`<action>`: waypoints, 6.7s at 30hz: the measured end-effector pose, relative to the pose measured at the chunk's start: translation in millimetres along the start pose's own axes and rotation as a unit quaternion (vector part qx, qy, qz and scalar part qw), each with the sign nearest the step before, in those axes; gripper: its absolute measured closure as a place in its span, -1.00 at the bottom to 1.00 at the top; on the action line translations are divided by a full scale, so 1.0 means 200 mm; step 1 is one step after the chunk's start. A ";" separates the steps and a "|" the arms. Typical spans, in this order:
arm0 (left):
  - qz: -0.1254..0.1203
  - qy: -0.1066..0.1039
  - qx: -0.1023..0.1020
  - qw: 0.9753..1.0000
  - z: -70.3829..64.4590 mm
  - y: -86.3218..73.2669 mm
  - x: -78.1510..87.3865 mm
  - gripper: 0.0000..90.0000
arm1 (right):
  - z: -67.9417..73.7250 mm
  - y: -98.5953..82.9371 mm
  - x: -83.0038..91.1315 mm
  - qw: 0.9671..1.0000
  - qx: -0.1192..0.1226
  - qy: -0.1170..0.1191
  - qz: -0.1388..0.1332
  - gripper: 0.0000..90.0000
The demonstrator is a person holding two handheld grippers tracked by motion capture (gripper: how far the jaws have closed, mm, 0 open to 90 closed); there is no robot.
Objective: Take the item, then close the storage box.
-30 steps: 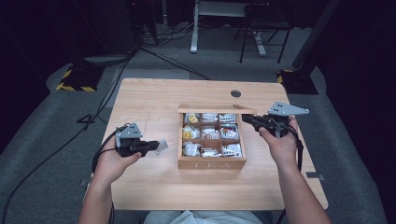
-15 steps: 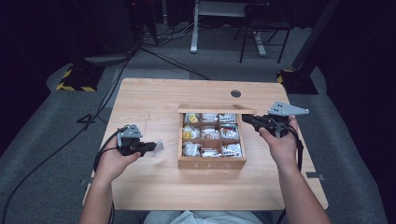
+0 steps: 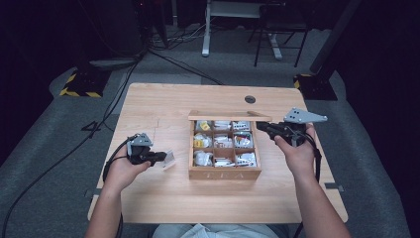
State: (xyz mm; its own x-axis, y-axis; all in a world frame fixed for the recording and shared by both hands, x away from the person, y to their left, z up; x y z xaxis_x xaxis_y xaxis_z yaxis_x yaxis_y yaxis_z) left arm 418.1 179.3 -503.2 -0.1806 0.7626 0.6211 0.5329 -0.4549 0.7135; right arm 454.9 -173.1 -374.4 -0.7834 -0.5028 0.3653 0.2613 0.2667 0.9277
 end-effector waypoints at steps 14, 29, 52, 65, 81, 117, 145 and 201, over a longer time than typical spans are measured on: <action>-0.005 0.003 0.020 1.000 0.04 -0.03 0.00 0.95 | 0.00 0.00 0.00 1.000 0.001 -0.001 0.001 1.00; -0.039 0.049 0.021 0.998 0.11 -0.02 0.02 0.26 | 0.00 0.00 0.00 1.000 0.002 -0.002 0.001 1.00; -0.078 0.019 -0.029 0.996 -0.18 0.09 0.07 -0.05 | 0.00 0.00 0.01 1.000 0.001 0.005 0.005 1.00; -0.034 -0.017 -0.048 0.998 -0.29 -0.06 -0.01 -0.11 | -0.01 -0.02 0.04 1.000 0.010 0.005 0.013 1.00; -0.004 -0.025 -0.028 0.999 -0.26 -0.15 -0.08 -0.12 | -0.01 -0.09 0.07 0.998 0.012 0.015 0.065 1.00; 0.008 -0.026 -0.017 0.999 -0.23 -0.18 -0.10 -0.14 | 0.05 -0.28 0.16 0.969 0.066 0.023 0.237 0.68; 0.012 -0.031 -0.007 0.999 -0.23 -0.19 -0.11 -0.15 | 0.09 -0.42 0.12 0.938 0.118 0.052 0.320 0.66; -0.024 0.049 0.051 0.997 -0.14 -0.37 0.09 -0.24 | -0.31 -0.45 0.12 0.988 0.015 -0.024 0.154 -0.43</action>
State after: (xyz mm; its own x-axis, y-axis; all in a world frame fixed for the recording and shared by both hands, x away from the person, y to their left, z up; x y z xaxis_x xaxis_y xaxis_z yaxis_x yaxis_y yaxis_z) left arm 352.4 213.2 -536.0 -0.2846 0.7312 0.6199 0.6016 -0.3672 0.7094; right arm 447.7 -260.4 -443.6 -0.6957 -0.3545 0.6248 0.4746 0.4262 0.7702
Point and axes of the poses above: each handheld gripper's, and its own axes: x roughly backward along the jaws, y roughly out of its top, z roughly to its left, the point moved 8 cm from there along -x, roughly forward along the jaws, and after that the axes turned 15 degrees about -y, right-handed, at the moved point
